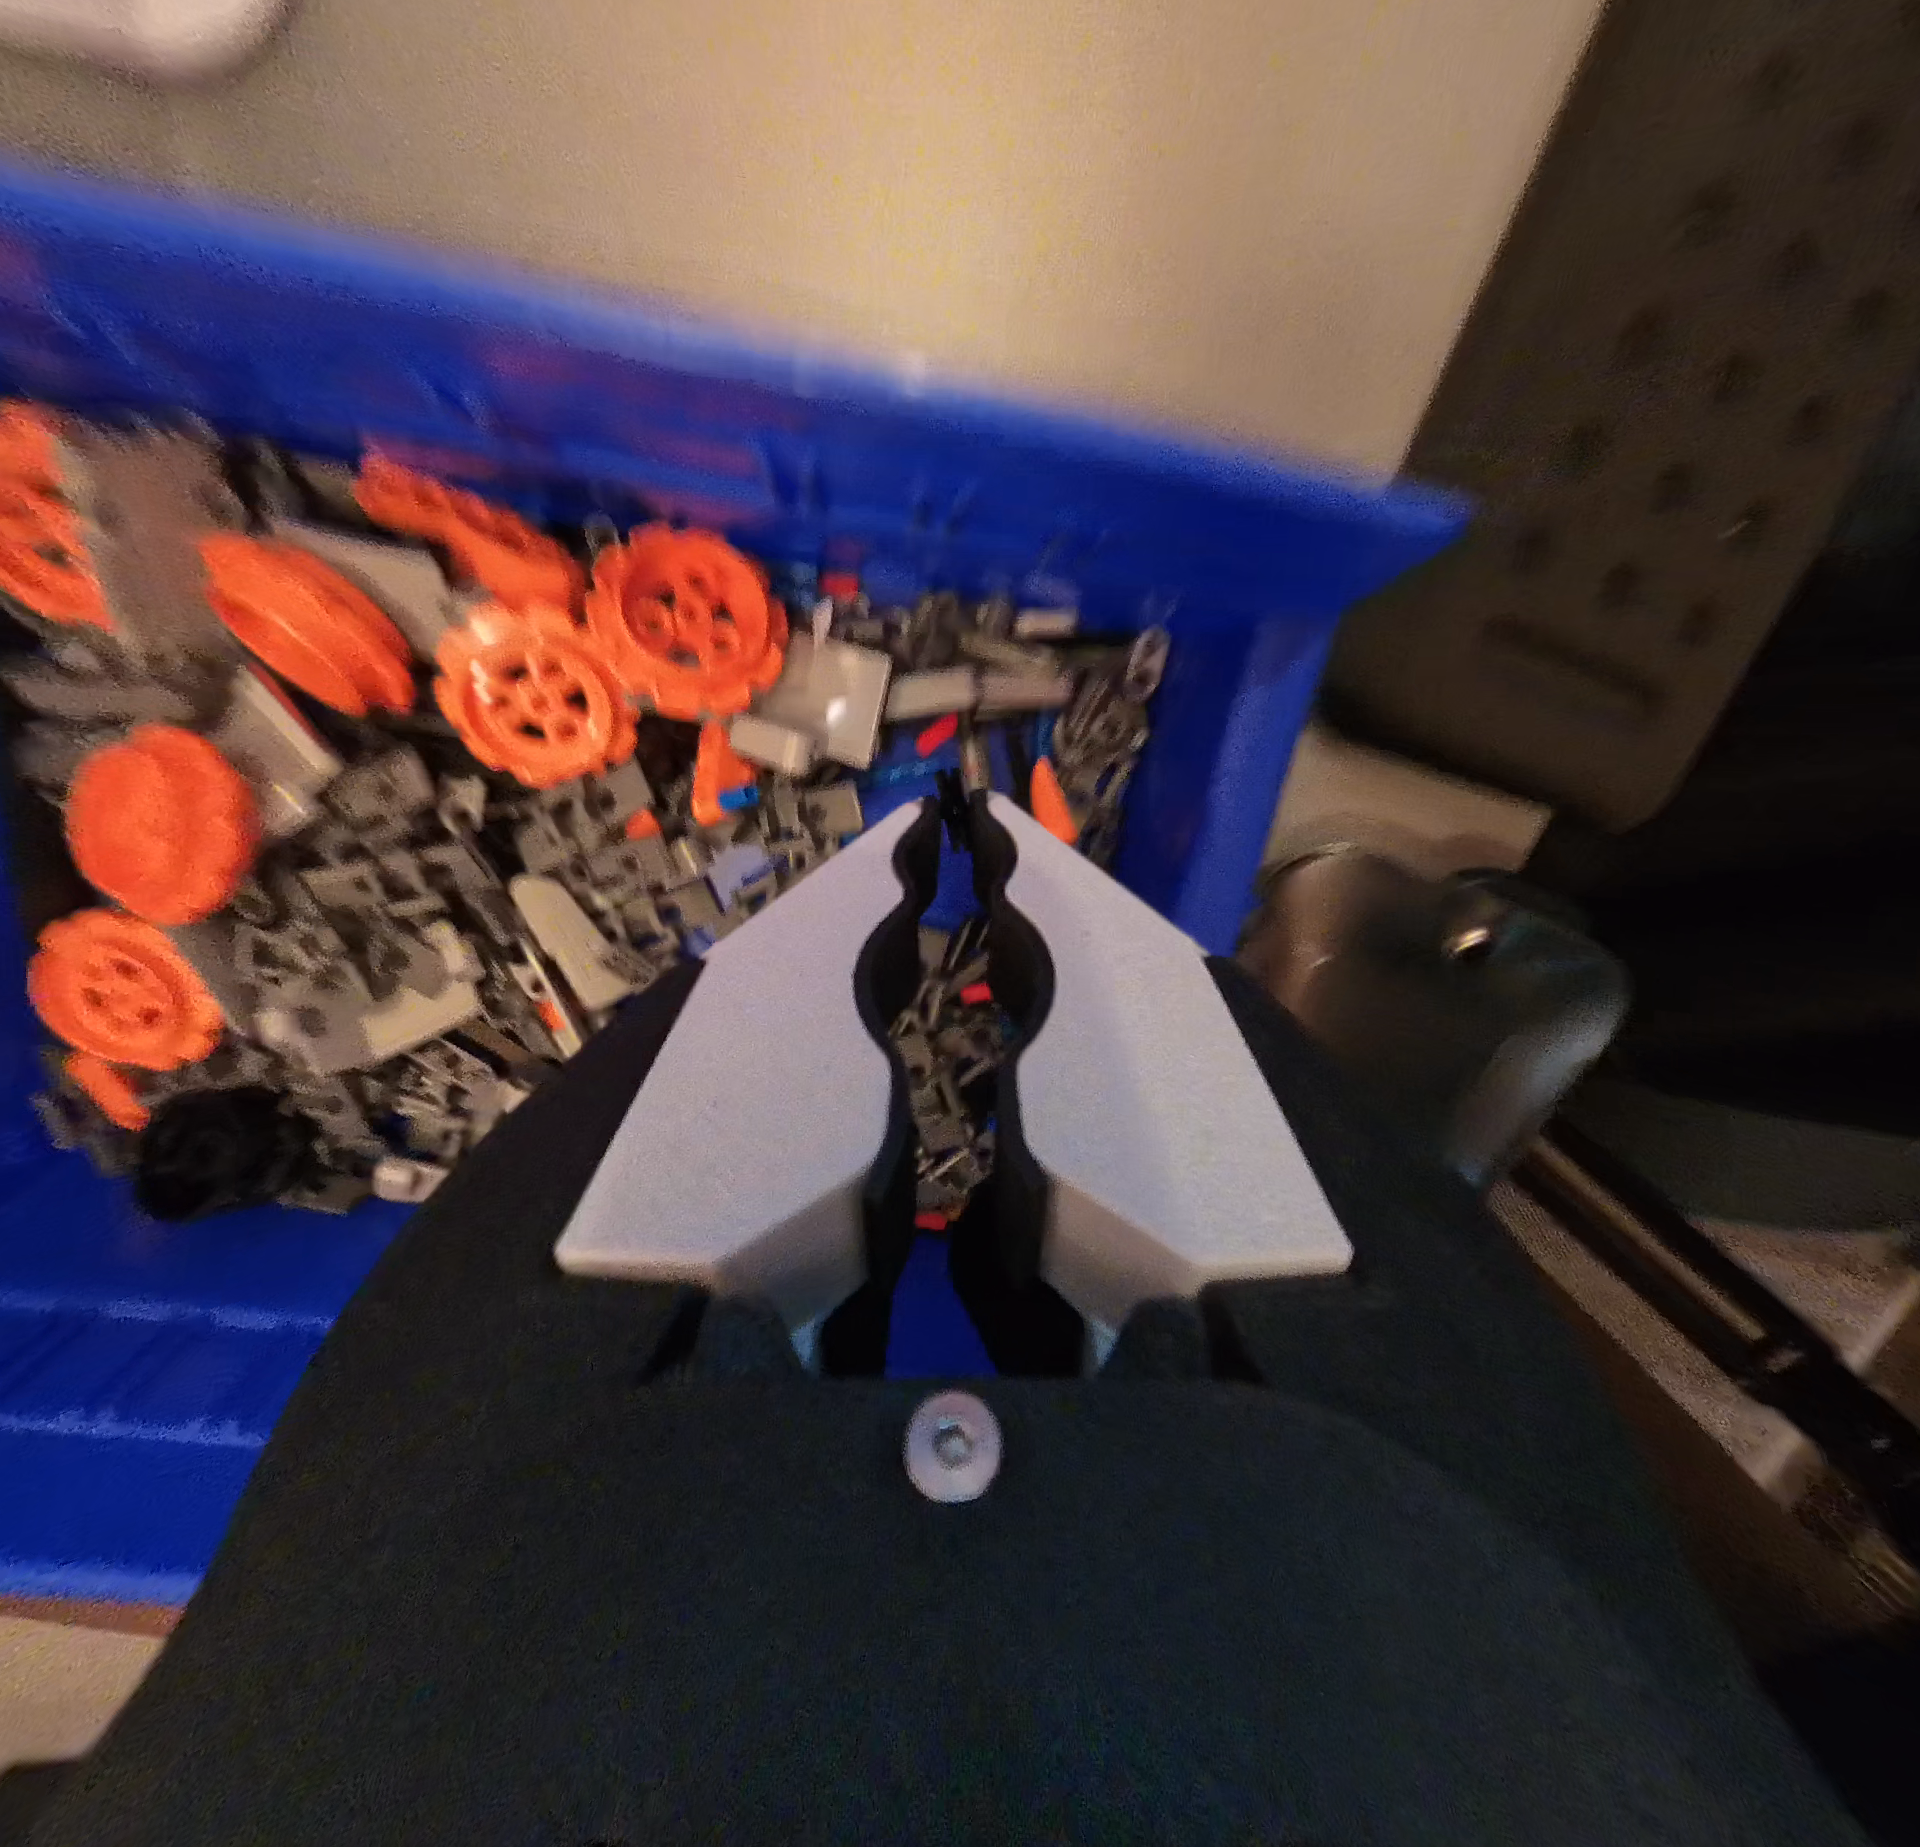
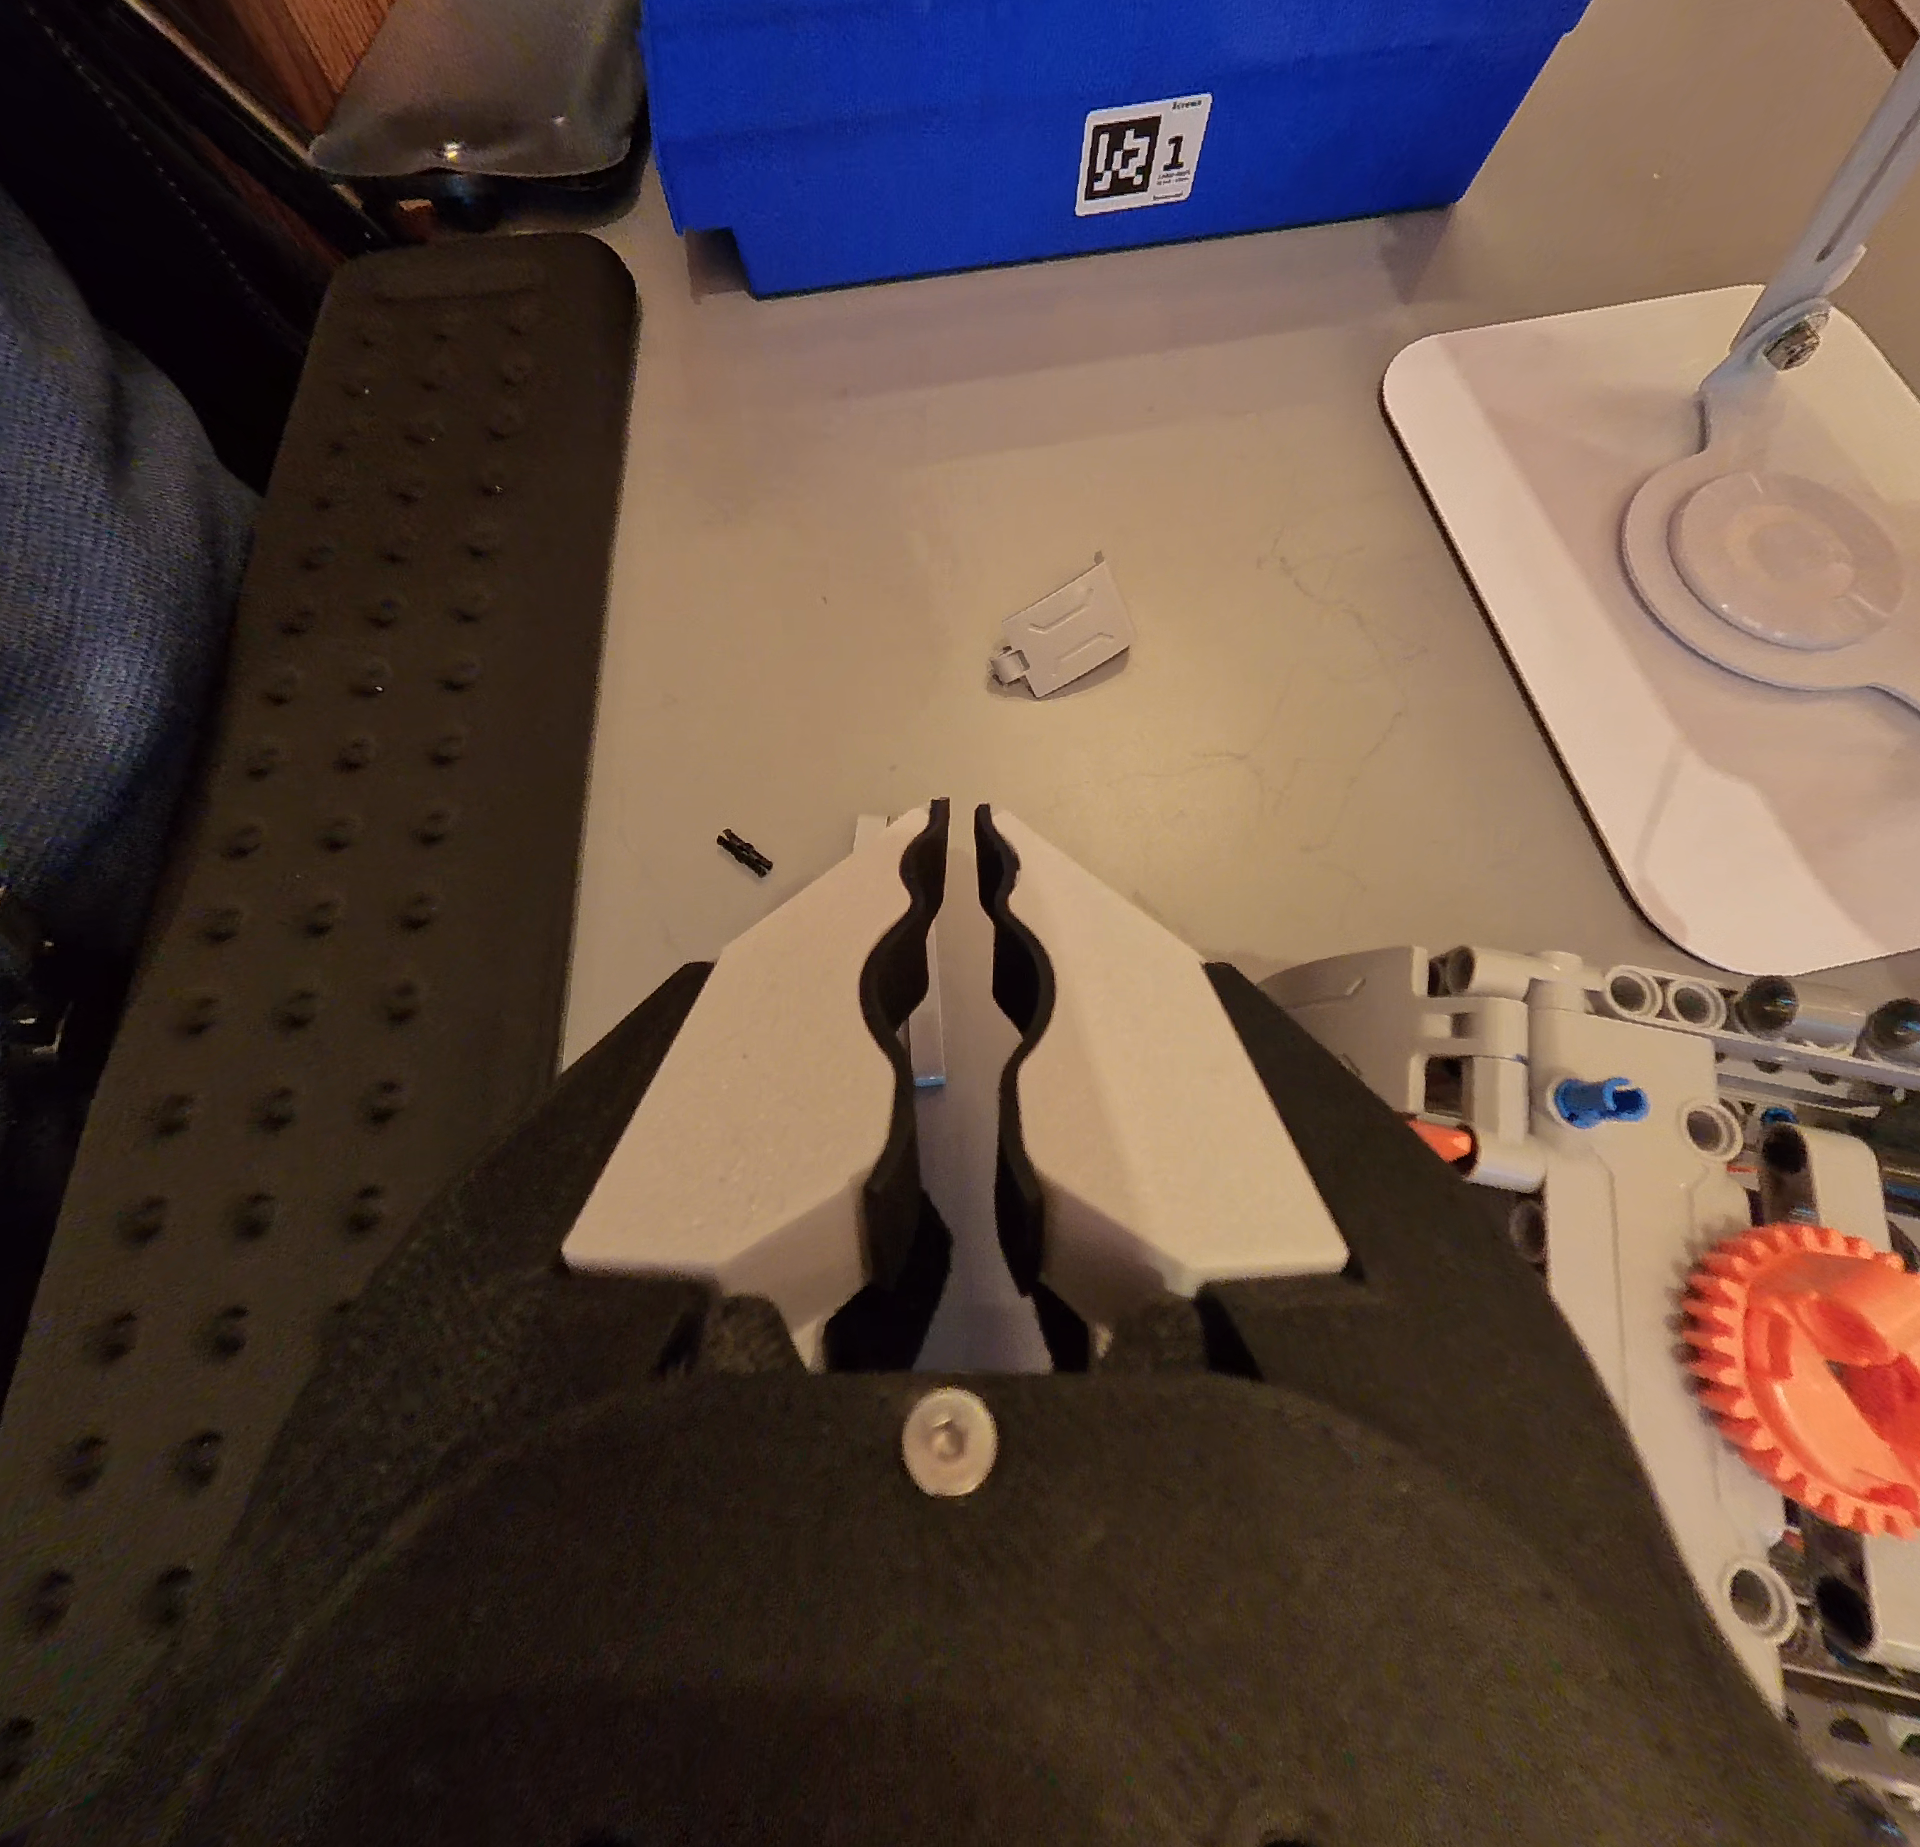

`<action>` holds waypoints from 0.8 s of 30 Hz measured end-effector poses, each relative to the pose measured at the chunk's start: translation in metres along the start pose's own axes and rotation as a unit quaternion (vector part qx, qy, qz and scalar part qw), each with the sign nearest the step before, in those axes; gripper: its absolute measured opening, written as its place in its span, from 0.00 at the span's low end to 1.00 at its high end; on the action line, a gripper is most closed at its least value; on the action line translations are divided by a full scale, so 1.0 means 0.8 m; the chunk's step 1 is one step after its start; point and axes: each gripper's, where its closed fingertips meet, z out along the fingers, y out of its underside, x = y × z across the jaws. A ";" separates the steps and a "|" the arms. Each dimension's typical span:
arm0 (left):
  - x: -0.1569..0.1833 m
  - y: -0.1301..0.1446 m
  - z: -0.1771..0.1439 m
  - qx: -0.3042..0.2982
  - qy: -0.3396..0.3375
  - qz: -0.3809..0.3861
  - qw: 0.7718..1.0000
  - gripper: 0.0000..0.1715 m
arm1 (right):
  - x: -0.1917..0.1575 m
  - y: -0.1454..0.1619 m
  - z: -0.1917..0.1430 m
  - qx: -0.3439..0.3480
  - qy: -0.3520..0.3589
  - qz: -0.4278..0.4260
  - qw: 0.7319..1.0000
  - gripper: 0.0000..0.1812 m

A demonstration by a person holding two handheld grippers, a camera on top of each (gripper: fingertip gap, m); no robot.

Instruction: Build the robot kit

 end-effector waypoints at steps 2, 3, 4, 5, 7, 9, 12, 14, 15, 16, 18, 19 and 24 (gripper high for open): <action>0.012 -0.045 -0.030 0.044 -0.019 0.029 0.998 0.02 | 0.000 -0.001 -0.001 0.002 0.001 -0.001 1.000 0.01; 0.019 -0.067 -0.042 0.060 -0.028 0.043 0.997 0.02 | 0.000 -0.002 -0.002 0.002 0.002 -0.002 1.000 0.01; 0.028 -0.086 -0.051 0.069 -0.031 0.057 0.996 0.02 | -0.001 -0.003 -0.002 0.003 0.003 -0.003 1.000 0.01; 0.037 -0.105 -0.055 0.073 -0.034 0.071 0.994 0.02 | -0.001 -0.003 -0.003 0.004 0.003 -0.004 1.000 0.01; 0.057 -0.140 -0.050 0.074 -0.033 0.093 0.992 0.02 | -0.001 -0.005 -0.005 0.006 0.005 -0.006 1.000 0.01; 0.092 -0.182 -0.030 0.098 0.005 0.110 0.989 0.02 | -0.002 -0.006 -0.007 0.008 0.007 -0.009 1.000 0.01; 0.117 -0.222 0.017 0.091 -0.002 0.127 0.988 0.02 | -0.002 -0.006 -0.011 0.010 0.010 -0.009 1.000 0.01; 0.116 -0.229 0.054 0.063 -0.027 0.134 0.989 0.02 | -0.001 -0.005 -0.014 0.013 0.011 -0.006 1.000 0.01; 0.118 -0.231 0.069 0.053 -0.024 0.133 0.989 0.02 | -0.001 -0.006 -0.015 0.014 0.012 -0.005 1.000 0.01; 0.120 -0.232 0.084 0.046 -0.015 0.121 0.991 0.02 | -0.001 -0.006 -0.016 0.015 0.012 -0.005 1.000 0.01; 0.119 -0.227 0.108 0.028 -0.007 0.116 0.993 0.02 | -0.003 -0.007 -0.016 0.016 0.011 -0.008 1.000 0.01; 0.113 -0.224 0.118 0.019 -0.016 0.111 0.993 0.02 | -0.004 -0.007 -0.016 0.015 0.010 -0.009 1.000 0.01; 0.118 -0.216 0.149 0.005 0.005 0.093 0.996 0.02 | -0.006 -0.005 -0.016 0.012 0.010 -0.012 1.000 0.01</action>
